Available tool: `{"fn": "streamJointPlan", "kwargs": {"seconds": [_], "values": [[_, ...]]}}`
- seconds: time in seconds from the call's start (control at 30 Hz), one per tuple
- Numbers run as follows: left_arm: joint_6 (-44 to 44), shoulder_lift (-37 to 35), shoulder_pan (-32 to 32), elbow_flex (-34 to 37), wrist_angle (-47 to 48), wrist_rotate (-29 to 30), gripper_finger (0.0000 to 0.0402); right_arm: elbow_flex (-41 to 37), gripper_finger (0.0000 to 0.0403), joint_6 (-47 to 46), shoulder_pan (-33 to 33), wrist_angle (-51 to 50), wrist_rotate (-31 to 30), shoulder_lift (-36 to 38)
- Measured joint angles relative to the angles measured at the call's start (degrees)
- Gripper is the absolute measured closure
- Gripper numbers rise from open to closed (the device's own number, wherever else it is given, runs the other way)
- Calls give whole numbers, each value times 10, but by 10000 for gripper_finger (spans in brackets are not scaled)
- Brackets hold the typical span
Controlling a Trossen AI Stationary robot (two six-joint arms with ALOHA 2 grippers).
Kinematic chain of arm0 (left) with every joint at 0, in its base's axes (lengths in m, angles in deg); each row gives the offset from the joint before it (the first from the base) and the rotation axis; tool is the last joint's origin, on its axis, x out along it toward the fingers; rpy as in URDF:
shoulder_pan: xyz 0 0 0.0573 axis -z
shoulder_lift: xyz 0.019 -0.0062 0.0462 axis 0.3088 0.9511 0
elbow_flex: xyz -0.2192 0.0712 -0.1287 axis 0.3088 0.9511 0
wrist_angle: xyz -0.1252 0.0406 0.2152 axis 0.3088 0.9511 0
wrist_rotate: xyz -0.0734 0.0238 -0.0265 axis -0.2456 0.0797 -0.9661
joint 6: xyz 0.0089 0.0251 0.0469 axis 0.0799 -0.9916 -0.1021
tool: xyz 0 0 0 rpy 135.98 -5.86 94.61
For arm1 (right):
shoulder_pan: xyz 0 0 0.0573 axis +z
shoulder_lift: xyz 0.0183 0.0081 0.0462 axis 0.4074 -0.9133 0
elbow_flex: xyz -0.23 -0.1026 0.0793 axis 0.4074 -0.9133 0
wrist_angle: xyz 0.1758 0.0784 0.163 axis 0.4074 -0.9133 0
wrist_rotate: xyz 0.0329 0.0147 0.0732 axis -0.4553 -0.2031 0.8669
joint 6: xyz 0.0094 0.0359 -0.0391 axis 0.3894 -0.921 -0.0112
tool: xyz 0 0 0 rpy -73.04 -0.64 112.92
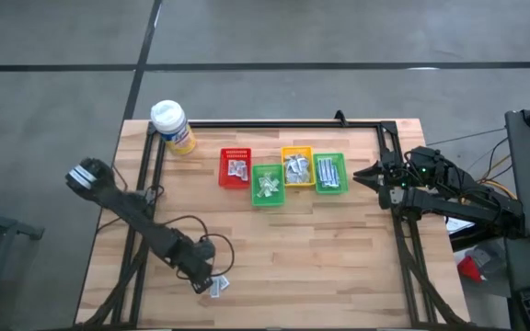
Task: Pick & Place First Aid Supplies
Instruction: Put the ointment pack into the red basket
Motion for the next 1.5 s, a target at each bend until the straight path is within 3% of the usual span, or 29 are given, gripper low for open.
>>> {"fn": "streamJointPlan", "kwargs": {"seconds": [0.23, 0.5, 1.0, 1.33, 1.5], "values": [[12, 72, -1, -31, 53, -16, 271, 0, 330, 0, 0, 0, 0, 0], [15, 83, -8, -63, 89, 9, 274, 0, 319, 0, 0, 0, 0, 0], [-2, 89, -11, -92, 127, 28, 394, 0, 331, 0, 0, 0, 0, 0], [3, 86, -16, -114, 116, 71, 401, 0, 327, 0, 0, 0, 0, 0], [1, 75, -22, -139, 116, 119, 401, 0, 320, 0, 0, 0, 0, 0]]}}
